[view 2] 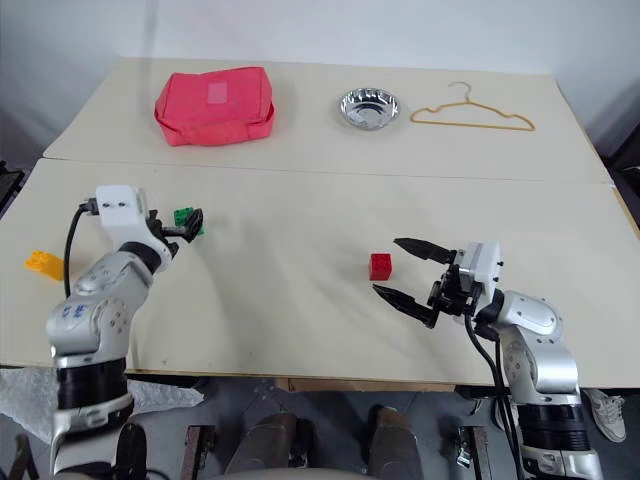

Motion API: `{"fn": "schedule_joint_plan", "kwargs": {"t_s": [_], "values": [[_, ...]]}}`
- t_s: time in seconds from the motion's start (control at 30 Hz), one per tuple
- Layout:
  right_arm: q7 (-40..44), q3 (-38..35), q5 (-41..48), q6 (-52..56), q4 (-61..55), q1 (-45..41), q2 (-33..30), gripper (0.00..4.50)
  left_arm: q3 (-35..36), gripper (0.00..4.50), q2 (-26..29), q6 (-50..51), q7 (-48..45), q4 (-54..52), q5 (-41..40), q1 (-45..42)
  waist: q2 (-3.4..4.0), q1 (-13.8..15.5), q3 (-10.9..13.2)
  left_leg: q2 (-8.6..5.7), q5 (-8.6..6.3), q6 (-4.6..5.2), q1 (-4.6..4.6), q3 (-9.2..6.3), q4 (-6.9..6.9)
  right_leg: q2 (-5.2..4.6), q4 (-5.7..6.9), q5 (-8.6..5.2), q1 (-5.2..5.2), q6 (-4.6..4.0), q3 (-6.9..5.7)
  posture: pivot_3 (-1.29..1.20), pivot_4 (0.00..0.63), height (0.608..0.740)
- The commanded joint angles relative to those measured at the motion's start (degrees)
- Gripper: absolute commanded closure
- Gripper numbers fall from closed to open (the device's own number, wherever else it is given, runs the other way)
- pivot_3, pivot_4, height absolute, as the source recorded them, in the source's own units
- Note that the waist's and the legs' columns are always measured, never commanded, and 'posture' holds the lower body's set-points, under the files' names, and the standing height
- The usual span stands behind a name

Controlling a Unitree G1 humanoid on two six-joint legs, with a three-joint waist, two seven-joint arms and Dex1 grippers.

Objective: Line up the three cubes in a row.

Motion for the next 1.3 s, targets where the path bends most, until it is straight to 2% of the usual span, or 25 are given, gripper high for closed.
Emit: {"fn": "schedule_joint_plan", "kwargs": {"t_s": [0.03,0.3,0.43,0.63,0.67,0.73,0.87,0.93,1.03,1.13,1.3], "values": [[-0.8,-0.3,0.9,-0.2,-2.6,0.4,0.2,0.04,-0.5,0.00,-0.8,1.7,2.3,-0.5,2.2,-0.4,0.00,0.0,0.0,0.00,0.00,0.00,-0.02,-0.02,-0.01,0.00,-0.01,0.00,-0.01,0.00,0.00,0.00,0.150,0.740],[-2.0,0.6,0.4,-0.6,-3.6,2.1,0.6,0.04,-1.5,0.00,-3.7,5.0,3.6,-2.5,3.4,0.9,-0.05,0.1,0.0,0.00,0.01,-0.01,-0.03,-0.04,0.01,-0.01,-0.02,0.00,0.00,0.00,-0.01,0.00,0.150,0.740],[-2.3,1.1,0.0,-1.0,-3.2,1.9,0.9,0.00,-2.3,0.88,-4.1,3.7,2.9,-1.9,4.3,0.9,-0.05,0.0,0.0,0.00,0.01,-0.01,-0.02,-0.04,0.01,-0.01,-0.01,0.00,0.00,0.00,0.00,0.00,0.150,0.740],[-2.5,1.3,-0.4,-1.4,-2.9,2.6,0.8,0.00,-3.2,2.81,-2.6,-1.1,0.8,1.5,6.6,0.6,-0.05,0.1,0.0,0.00,0.01,-0.01,-0.03,-0.03,0.01,-0.01,-0.01,0.00,0.00,0.00,-0.01,0.00,0.150,0.740],[-2.5,1.3,-0.4,-1.4,-3.0,2.9,0.8,0.00,-3.2,3.03,-2.3,-1.7,0.4,2.1,6.9,0.7,-0.05,0.1,0.0,0.00,0.01,-0.02,-0.02,-0.03,0.01,-0.01,-0.01,0.00,0.00,0.00,-0.01,0.00,0.150,0.740],[-2.7,1.3,-0.5,-1.3,-3.3,3.5,0.7,0.00,-3.7,3.03,-1.6,-4.8,-1.8,3.2,7.0,1.0,-0.06,0.1,0.0,0.00,0.02,-0.02,-0.02,-0.03,0.01,0.00,-0.01,0.00,0.00,0.00,-0.01,0.00,0.150,0.740],[-3.3,0.6,-0.3,-1.1,-4.4,4.8,-0.1,0.00,-4.9,3.03,2.5,-16.4,-17.1,3.1,3.6,3.0,-0.06,0.0,0.0,0.00,0.01,-0.02,-0.04,-0.01,0.00,0.00,-0.01,0.00,-0.03,0.00,-0.02,0.00,0.150,0.740],[-3.6,-1.6,0.1,-1.0,-5.2,6.5,-1.6,0.00,-6.6,3.03,8.8,-26.3,-37.5,4.1,-0.6,3.5,-0.06,0.0,0.0,0.01,0.01,-0.02,-0.05,0.01,0.00,0.00,-0.01,0.00,-0.05,0.00,-0.02,0.00,0.150,0.740],[-3.5,-4.8,1.4,-0.1,-6.9,9.5,-4.2,0.00,-9.8,3.03,14.5,-33.6,-59.1,9.8,-4.9,0.7,-0.05,0.1,0.0,0.00,0.01,-0.03,-0.07,0.04,0.00,0.00,-0.01,-0.03,-0.09,-0.04,-0.05,0.00,0.150,0.740],[-3.3,-7.3,2.7,0.8,-8.8,11.8,-6.3,0.00,-13.4,3.03,15.3,-37.7,-72.0,17.2,-5.8,-4.1,-0.05,0.3,0.0,-0.05,0.02,-0.01,-0.06,0.03,0.01,-0.01,-0.05,-0.02,-0.01,-0.02,-0.05,0.00,0.150,0.740],[-3.6,-11.1,3.4,1.3,-10.7,15.1,-8.7,0.00,-23.1,3.03,9.4,-51.5,-84.1,37.6,2.6,-16.3,-0.07,0.2,0.0,-0.37,0.03,-0.02,-0.06,0.09,0.02,0.06,-0.04,-0.02,-0.01,0.00,-0.07,0.00,0.150,0.740]]}}
